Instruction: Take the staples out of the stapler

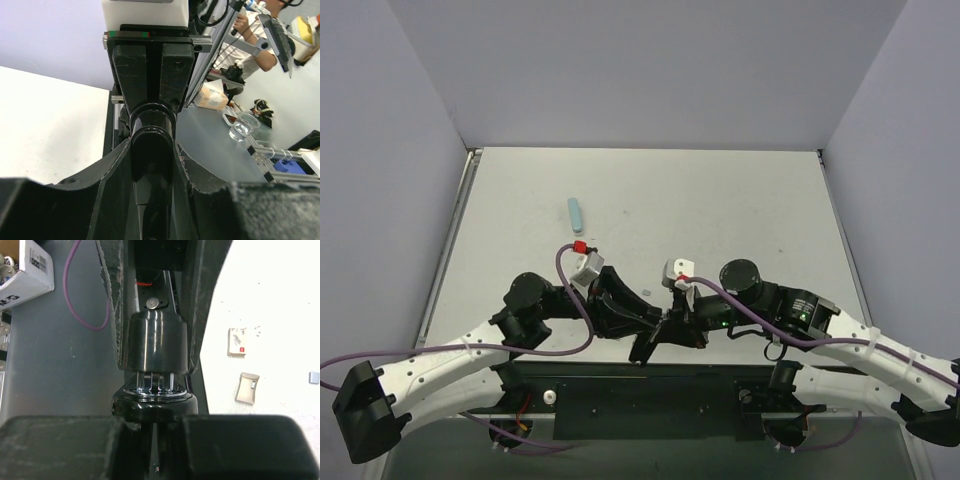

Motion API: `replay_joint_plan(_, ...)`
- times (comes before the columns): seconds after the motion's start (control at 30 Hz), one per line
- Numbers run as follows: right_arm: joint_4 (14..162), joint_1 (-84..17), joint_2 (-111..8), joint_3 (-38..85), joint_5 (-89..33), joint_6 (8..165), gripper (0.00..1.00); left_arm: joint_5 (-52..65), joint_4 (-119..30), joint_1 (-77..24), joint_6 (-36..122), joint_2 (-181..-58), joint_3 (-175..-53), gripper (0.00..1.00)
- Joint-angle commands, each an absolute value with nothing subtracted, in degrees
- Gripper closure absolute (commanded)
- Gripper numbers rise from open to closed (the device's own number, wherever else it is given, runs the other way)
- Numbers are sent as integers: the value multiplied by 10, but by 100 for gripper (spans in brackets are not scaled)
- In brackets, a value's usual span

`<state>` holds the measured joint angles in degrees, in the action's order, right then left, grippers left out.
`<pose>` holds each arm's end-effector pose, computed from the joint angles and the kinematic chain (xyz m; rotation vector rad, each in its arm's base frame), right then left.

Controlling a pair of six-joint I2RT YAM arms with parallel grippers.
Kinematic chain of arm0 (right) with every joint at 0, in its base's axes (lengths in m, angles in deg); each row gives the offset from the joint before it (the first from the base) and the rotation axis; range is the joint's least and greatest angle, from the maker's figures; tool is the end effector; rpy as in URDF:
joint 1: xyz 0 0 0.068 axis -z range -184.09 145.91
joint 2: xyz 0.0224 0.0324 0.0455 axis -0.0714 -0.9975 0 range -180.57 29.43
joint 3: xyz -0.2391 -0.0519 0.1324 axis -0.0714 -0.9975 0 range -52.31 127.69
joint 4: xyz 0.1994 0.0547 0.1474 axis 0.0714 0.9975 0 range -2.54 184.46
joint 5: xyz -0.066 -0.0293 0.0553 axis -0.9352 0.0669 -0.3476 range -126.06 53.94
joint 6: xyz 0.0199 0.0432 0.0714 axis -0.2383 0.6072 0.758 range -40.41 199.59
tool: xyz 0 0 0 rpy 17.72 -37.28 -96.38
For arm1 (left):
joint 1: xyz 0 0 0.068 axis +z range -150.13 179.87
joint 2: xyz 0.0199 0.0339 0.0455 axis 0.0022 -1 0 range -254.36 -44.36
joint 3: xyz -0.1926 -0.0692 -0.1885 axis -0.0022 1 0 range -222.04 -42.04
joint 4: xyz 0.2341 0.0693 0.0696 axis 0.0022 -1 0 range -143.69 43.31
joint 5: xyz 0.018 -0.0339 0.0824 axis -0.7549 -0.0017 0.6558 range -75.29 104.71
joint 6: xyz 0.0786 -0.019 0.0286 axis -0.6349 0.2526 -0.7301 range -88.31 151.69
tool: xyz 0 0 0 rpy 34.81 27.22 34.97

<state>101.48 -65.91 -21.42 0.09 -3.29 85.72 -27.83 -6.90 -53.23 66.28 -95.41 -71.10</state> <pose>0.0676 0.2127 0.3592 -1.2937 1.4818 1.3259 0.0888 -0.2035 0.3298 0.9576 1.2546 -1.7135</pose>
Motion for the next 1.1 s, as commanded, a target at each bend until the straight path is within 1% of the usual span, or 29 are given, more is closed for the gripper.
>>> replay_joint_plan(0.0,812,-644,-178,-12,-77,864,100,-237,-171,-569,628,-955,-743,100)
replay_joint_plan(0.3,860,-641,-40,-86,-172,896,100,-87,-237,-566,589,-924,-774,100)
replay_joint_plan(0.43,895,-640,4,-109,-238,917,93,-12,-271,-560,571,-923,-796,100)
replay_joint_plan(0.5,915,-639,22,-122,-284,930,87,33,-287,-557,562,-930,-811,100)
replay_joint_plan(0.53,919,-640,27,-130,-312,939,82,66,-304,-553,560,-939,-818,100)
replay_joint_plan(0.57,923,-640,35,-135,-321,945,79,83,-311,-551,554,-945,-829,100)
replay_joint_plan(0.6,923,-640,40,-145,-335,950,74,111,-324,-547,552,-957,-838,100)
replay_joint_plan(0.67,926,-640,49,-160,-352,960,69,157,-336,-542,545,-976,-853,100)
replay_joint_plan(0.9,943,-640,49,-202,-443,1023,62,316,-372,-513,539,-1070,-923,100)
replay_joint_plan(0.97,947,-640,44,-213,-465,1051,57,337,-359,-494,545,-1097,-931,100)
replay_joint_plan(1.07,946,-639,33,-225,-464,1080,57,349,-356,-450,559,-1135,-950,100)
